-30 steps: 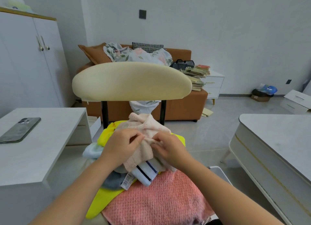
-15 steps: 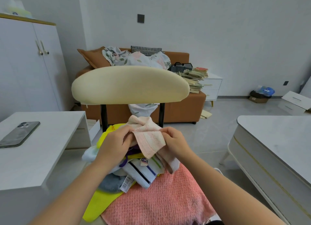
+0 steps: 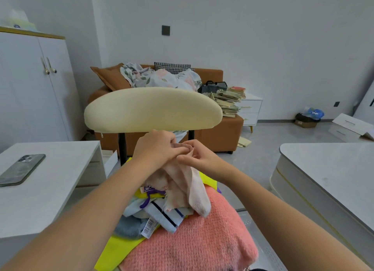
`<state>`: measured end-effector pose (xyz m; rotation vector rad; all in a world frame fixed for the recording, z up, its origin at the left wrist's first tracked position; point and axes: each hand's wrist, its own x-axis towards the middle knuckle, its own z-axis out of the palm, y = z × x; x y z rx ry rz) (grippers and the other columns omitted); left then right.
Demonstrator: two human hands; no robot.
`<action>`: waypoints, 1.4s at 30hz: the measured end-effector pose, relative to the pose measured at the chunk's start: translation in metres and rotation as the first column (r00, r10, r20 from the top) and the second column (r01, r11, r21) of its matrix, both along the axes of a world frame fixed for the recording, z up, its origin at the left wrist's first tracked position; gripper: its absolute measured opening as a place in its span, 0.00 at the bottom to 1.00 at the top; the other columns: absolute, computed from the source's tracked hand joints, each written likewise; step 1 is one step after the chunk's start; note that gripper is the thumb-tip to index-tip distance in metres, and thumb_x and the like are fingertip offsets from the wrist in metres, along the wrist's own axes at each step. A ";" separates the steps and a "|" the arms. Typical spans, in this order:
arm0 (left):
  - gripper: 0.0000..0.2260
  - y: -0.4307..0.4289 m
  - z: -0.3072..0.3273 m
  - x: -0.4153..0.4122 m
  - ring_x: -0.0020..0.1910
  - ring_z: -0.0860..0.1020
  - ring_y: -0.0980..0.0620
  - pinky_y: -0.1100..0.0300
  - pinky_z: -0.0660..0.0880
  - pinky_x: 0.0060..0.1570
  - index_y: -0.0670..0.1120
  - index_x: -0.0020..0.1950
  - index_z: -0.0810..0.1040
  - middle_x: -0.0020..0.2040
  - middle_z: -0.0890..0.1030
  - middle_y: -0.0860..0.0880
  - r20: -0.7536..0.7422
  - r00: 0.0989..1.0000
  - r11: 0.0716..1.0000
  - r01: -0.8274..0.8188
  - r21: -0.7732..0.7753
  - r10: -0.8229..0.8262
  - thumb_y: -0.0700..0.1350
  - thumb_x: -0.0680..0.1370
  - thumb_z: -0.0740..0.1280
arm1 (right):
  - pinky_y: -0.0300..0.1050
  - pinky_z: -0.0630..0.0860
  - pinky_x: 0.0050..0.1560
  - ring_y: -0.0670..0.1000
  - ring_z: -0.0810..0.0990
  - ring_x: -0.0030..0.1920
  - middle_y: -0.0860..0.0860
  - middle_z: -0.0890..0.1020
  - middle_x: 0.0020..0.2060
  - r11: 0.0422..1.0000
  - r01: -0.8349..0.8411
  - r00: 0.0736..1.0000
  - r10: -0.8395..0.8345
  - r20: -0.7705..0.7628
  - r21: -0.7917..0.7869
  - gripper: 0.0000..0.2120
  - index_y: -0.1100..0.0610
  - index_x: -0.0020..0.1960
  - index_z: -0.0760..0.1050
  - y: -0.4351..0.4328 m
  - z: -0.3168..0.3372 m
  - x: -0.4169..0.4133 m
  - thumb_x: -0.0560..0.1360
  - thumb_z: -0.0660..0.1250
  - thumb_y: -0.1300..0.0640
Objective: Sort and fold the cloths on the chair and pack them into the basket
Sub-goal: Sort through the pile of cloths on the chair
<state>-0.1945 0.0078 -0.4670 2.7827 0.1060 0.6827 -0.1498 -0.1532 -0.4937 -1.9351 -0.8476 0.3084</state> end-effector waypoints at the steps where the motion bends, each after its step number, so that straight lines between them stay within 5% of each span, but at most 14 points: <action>1: 0.22 -0.001 0.004 0.001 0.35 0.73 0.50 0.60 0.60 0.29 0.50 0.30 0.68 0.32 0.73 0.52 -0.019 1.000 0.999 -0.018 0.042 0.019 0.67 0.70 0.65 | 0.42 0.74 0.58 0.42 0.76 0.58 0.44 0.77 0.57 1.000 -0.010 1.000 0.010 0.007 -0.019 0.27 0.49 0.62 0.69 -0.001 0.004 0.000 0.69 0.68 0.37; 5: 0.23 0.001 0.011 0.001 0.35 0.72 0.51 0.59 0.61 0.30 0.50 0.30 0.67 0.32 0.72 0.54 -0.015 1.000 0.995 0.006 0.097 -0.005 0.68 0.69 0.66 | 0.41 0.71 0.46 0.51 0.77 0.47 0.51 0.79 0.45 0.966 0.077 0.979 -0.026 0.202 -0.248 0.10 0.60 0.52 0.76 -0.005 0.017 0.005 0.78 0.62 0.54; 8: 0.18 0.007 0.014 -0.001 0.38 0.74 0.50 0.57 0.67 0.34 0.49 0.33 0.73 0.34 0.75 0.53 -0.082 0.991 0.993 0.108 0.055 -0.104 0.62 0.71 0.69 | 0.45 0.63 0.36 0.52 0.69 0.38 0.51 0.72 0.32 0.928 0.202 0.947 -0.103 0.305 -0.313 0.13 0.62 0.37 0.71 -0.008 0.022 0.012 0.78 0.55 0.62; 11: 0.17 0.017 0.017 -0.004 0.39 0.73 0.49 0.56 0.68 0.36 0.49 0.32 0.69 0.33 0.73 0.53 -0.205 0.970 0.981 0.158 0.114 -0.132 0.57 0.74 0.67 | 0.45 0.66 0.38 0.54 0.72 0.41 0.55 0.77 0.37 0.903 0.297 0.917 -0.179 0.356 -0.311 0.15 0.60 0.39 0.74 -0.014 0.031 0.019 0.79 0.53 0.62; 17: 0.09 0.047 0.028 -0.011 0.42 0.72 0.49 0.58 0.63 0.35 0.49 0.39 0.75 0.37 0.73 0.53 -0.182 0.983 0.979 0.024 0.204 0.013 0.52 0.77 0.65 | 0.50 0.72 0.50 0.60 0.75 0.52 0.59 0.79 0.51 0.859 0.445 0.847 -0.313 0.429 -0.253 0.14 0.61 0.54 0.77 -0.028 0.052 0.040 0.80 0.53 0.62; 25: 0.14 0.079 0.037 -0.011 0.40 0.74 0.45 0.58 0.66 0.34 0.48 0.35 0.75 0.37 0.76 0.48 -0.019 0.969 0.961 -0.241 0.139 0.246 0.49 0.80 0.61 | 0.42 0.62 0.34 0.53 0.70 0.42 0.49 0.71 0.35 0.800 0.569 0.782 -0.453 0.429 -0.192 0.14 0.56 0.38 0.69 -0.049 0.071 0.056 0.81 0.54 0.62; 33: 0.02 0.084 0.053 -0.017 0.44 0.72 0.43 0.53 0.68 0.38 0.45 0.47 0.72 0.45 0.76 0.42 0.091 0.926 0.929 -0.360 -0.084 0.367 0.40 0.79 0.60 | 0.48 0.73 0.41 0.52 0.75 0.39 0.49 0.76 0.35 0.711 0.691 0.681 -0.576 0.453 -0.135 0.13 0.53 0.40 0.72 -0.067 0.079 0.056 0.80 0.59 0.48; 36: 0.09 0.085 0.058 -0.018 0.48 0.73 0.41 0.52 0.70 0.42 0.43 0.52 0.77 0.51 0.77 0.40 0.072 0.936 0.937 -0.339 -0.087 0.345 0.35 0.76 0.61 | 0.51 0.76 0.43 0.54 0.77 0.40 0.52 0.79 0.37 0.690 0.719 0.629 -0.597 0.498 -0.083 0.14 0.56 0.44 0.75 -0.068 0.089 0.049 0.80 0.59 0.48; 42: 0.09 0.087 0.073 -0.023 0.50 0.75 0.39 0.50 0.72 0.48 0.39 0.52 0.81 0.50 0.79 0.39 0.156 0.935 0.946 -0.304 -0.114 0.319 0.36 0.78 0.62 | 0.52 0.81 0.41 0.56 0.83 0.35 0.57 0.84 0.36 0.756 0.627 0.759 -0.648 0.073 0.189 0.10 0.59 0.45 0.72 -0.066 0.108 0.043 0.82 0.54 0.60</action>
